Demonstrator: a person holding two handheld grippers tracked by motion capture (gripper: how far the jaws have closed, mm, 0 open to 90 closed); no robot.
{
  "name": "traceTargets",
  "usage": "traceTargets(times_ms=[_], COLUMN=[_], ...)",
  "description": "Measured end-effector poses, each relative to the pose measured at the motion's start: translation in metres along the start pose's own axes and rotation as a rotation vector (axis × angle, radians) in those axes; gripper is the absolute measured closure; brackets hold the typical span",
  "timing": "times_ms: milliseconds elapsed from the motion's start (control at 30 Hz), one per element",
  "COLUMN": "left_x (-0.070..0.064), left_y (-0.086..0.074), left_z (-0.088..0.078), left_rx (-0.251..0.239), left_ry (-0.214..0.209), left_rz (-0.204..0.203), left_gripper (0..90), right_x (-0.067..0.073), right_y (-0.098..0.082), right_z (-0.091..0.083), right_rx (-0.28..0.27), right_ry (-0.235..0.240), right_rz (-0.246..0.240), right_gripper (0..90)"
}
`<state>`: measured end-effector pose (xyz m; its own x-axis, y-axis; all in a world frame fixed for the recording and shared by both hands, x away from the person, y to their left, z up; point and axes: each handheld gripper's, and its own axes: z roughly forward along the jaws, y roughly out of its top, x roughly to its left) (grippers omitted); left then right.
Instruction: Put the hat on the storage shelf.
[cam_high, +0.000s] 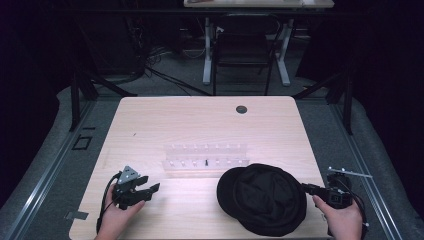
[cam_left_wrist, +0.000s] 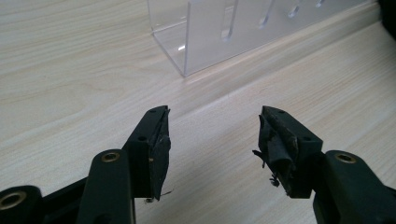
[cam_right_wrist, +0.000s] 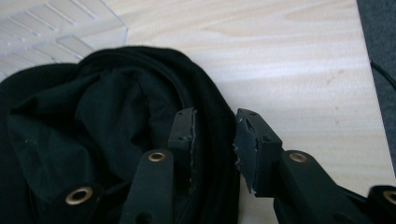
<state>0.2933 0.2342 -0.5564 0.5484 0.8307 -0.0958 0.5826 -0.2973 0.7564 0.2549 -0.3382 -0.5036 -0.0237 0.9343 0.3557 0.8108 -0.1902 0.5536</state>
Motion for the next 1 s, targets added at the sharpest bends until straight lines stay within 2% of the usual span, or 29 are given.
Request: traceTargets(times_ms=[33, 100, 200, 267, 300, 400, 700, 767, 833, 867, 1000], left_x=[0.000, 0.000, -0.001, -0.001, -0.001, -0.002, -0.004, -0.004, -0.004, -0.004, -0.004], left_y=[0.000, 0.000, 0.000, 0.000, 0.000, 0.000, 0.000, -0.001, -0.001, 0.000, 0.000], left_z=[0.000, 0.001, 0.001, 0.001, 0.002, 0.002, 0.003, 0.003, 0.003, 0.003, 0.003], left_rx=[-0.002, -0.002, 0.003, 0.010, 0.001, 0.002, 0.003, 0.002, 0.002, 0.003, 0.009], left_ry=[0.001, -0.001, -0.002, -0.003, -0.003, -0.004, -0.007, -0.009, -0.009, -0.009, -0.008], left_rz=[-0.003, -0.006, -0.005, 0.000, 0.000, 0.000, 0.004, 0.003, 0.003, 0.004, 0.012], left_gripper=[43.5, 43.5, 43.5, 43.5, 43.5, 43.5, 43.5, 43.5, 43.4, 43.5, 43.4], right_x=[0.000, 0.000, 0.000, 0.001, 0.000, -0.002, -0.001, -0.001, -0.003, -0.002, -0.004], right_y=[0.000, 0.001, 0.002, 0.002, 0.003, 0.006, 0.007, 0.007, 0.010, 0.008, 0.008], right_z=[0.000, -0.003, -0.004, -0.004, -0.006, -0.008, -0.010, -0.010, -0.013, -0.010, -0.008], right_rx=[0.000, 0.045, 0.067, 0.073, 0.094, 0.127, 0.182, 0.178, 0.224, 0.193, 0.219], right_ry=[0.000, -0.016, -0.012, -0.016, -0.023, -0.020, -0.030, -0.030, -0.072, -0.040, -0.038], right_rz=[0.000, -0.008, -0.010, 0.006, -0.005, 0.012, 0.028, 0.033, -0.006, 0.034, 0.049], right_gripper=[67.6, 67.6, 67.5, 67.4, 67.4, 67.6, 68.2, 68.0, 67.8, 67.6, 67.6])
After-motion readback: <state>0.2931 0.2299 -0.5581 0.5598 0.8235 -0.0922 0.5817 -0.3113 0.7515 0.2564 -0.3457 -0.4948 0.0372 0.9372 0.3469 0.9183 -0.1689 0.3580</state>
